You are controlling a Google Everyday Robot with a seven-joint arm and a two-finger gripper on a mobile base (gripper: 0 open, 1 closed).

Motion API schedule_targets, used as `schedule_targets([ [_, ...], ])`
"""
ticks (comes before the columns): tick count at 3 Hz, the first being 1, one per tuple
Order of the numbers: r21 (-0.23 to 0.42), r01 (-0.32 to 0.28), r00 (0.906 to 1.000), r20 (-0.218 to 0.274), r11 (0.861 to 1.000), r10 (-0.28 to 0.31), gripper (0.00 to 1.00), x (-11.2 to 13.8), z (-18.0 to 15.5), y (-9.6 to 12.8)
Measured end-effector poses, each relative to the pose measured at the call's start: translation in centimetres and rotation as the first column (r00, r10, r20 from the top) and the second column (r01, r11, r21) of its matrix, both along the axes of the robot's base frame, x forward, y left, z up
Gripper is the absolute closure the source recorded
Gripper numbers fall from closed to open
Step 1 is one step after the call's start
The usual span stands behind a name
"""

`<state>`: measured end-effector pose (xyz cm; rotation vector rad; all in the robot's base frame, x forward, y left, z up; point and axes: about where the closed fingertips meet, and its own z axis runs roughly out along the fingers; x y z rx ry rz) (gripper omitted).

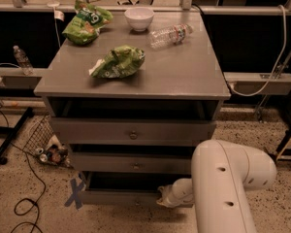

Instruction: Open bottom drawer

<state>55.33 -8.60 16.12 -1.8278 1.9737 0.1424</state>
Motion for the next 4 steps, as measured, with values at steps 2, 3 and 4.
schedule_targets([
  [2,0.003,0.017,0.9998,-0.003,1.0,-0.017,1.0,-1.5,0.1,-0.1],
  [3,0.006,0.032,0.9994,-0.01,0.999,-0.032,1.0,-3.4,0.3,-0.1],
  [4,0.006,0.032,0.9994,-0.01,0.999,-0.032,1.0,-3.4,0.3,-0.1],
])
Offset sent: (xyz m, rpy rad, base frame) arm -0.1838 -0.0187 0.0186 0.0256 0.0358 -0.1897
